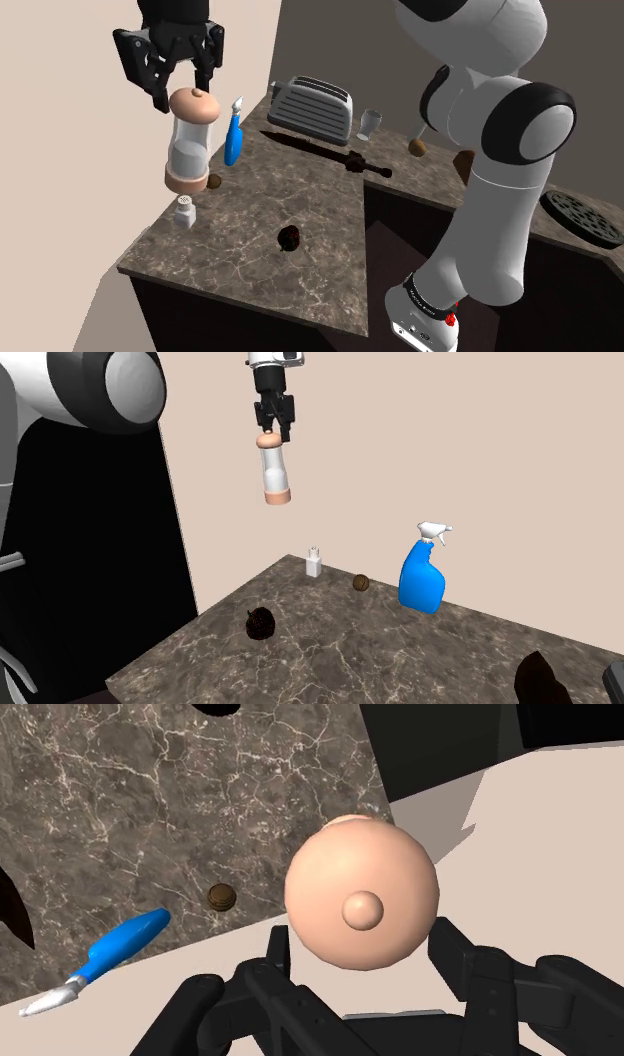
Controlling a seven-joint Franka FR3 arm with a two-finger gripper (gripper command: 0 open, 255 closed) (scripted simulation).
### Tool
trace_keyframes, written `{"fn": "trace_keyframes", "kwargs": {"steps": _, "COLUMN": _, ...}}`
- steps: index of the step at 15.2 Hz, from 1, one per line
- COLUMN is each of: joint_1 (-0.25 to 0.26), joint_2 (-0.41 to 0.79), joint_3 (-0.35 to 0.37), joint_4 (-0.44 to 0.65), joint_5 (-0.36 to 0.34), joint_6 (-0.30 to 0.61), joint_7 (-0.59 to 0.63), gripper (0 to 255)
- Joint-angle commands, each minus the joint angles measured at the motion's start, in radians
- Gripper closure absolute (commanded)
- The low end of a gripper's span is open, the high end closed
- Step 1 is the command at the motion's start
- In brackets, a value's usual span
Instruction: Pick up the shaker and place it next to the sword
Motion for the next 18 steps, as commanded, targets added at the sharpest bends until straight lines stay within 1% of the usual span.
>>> {"fn": "trace_keyframes", "kwargs": {"steps": 1, "joint_1": 0.016, "joint_2": 0.021, "joint_3": -0.002, "joint_4": 0.055, "joint_5": -0.012, "joint_6": -0.035, "joint_7": -0.003, "gripper": 255}}
{"fn": "trace_keyframes", "kwargs": {"steps": 2, "joint_1": -0.033, "joint_2": -0.036, "joint_3": 0.0, "joint_4": -0.036, "joint_5": 0.019, "joint_6": 0.004, "joint_7": -0.02, "gripper": 255}}
{"fn": "trace_keyframes", "kwargs": {"steps": 4, "joint_1": -0.115, "joint_2": -0.133, "joint_3": -0.001, "joint_4": -0.181, "joint_5": 0.072, "joint_6": 0.066, "joint_7": -0.063, "gripper": 255}}
{"fn": "trace_keyframes", "kwargs": {"steps": 6, "joint_1": -0.18, "joint_2": -0.216, "joint_3": -0.012, "joint_4": -0.298, "joint_5": 0.119, "joint_6": 0.116, "joint_7": -0.113, "gripper": 255}}
{"fn": "trace_keyframes", "kwargs": {"steps": 8, "joint_1": -0.231, "joint_2": -0.29, "joint_3": -0.031, "joint_4": -0.396, "joint_5": 0.16, "joint_6": 0.156, "joint_7": -0.168, "gripper": 255}}
{"fn": "trace_keyframes", "kwargs": {"steps": 12, "joint_1": -0.308, "joint_2": -0.415, "joint_3": -0.082, "joint_4": -0.557, "joint_5": 0.225, "joint_6": 0.219, "joint_7": -0.281, "gripper": 255}}
{"fn": "trace_keyframes", "kwargs": {"steps": 18, "joint_1": -0.381, "joint_2": -0.553, "joint_3": -0.176, "joint_4": -0.737, "joint_5": 0.281, "joint_6": 0.285, "joint_7": -0.448, "gripper": 255}}
